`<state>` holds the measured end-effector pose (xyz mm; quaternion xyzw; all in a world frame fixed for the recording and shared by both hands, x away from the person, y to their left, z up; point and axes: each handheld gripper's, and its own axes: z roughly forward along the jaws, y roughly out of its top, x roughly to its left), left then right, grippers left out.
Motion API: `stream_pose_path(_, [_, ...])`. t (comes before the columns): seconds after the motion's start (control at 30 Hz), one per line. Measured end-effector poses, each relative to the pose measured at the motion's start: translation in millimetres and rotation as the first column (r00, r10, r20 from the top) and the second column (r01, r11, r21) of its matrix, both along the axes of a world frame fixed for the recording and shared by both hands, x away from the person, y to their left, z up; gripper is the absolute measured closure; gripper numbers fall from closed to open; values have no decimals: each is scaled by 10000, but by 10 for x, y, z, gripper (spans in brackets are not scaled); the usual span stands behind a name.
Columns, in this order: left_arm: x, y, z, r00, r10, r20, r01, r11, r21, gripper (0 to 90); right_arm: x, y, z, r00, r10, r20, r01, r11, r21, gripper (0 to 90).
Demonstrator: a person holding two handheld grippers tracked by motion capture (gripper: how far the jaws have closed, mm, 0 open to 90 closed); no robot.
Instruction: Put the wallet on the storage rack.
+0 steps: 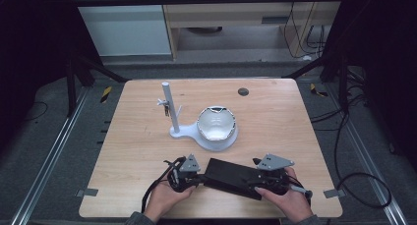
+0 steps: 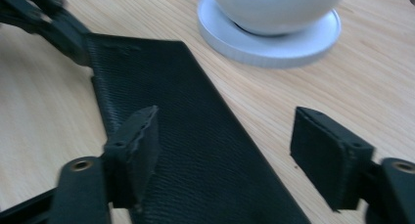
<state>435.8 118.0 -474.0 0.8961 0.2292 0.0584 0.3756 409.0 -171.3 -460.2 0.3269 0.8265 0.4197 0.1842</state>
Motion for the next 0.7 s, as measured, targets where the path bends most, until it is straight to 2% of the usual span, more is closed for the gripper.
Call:
stream_pose_path(0.13, [64, -61, -33, 10000, -78, -16, 79, 9993, 373, 867, 5, 129, 29, 9996, 260, -137, -263, 9993, -255, 170])
stream_pose_path(0.4, [114, -67, 63, 9999, 20, 125, -24, 9997, 245, 863, 16, 358, 4, 9953, 816, -525, -872, 9895, -1149, 128])
stream_pose_path(0.7, [137, -75, 116, 9999, -27, 157, 21, 9994, 331, 856, 75, 445, -18, 9931, 817, -837, -973, 9740, -2043, 128])
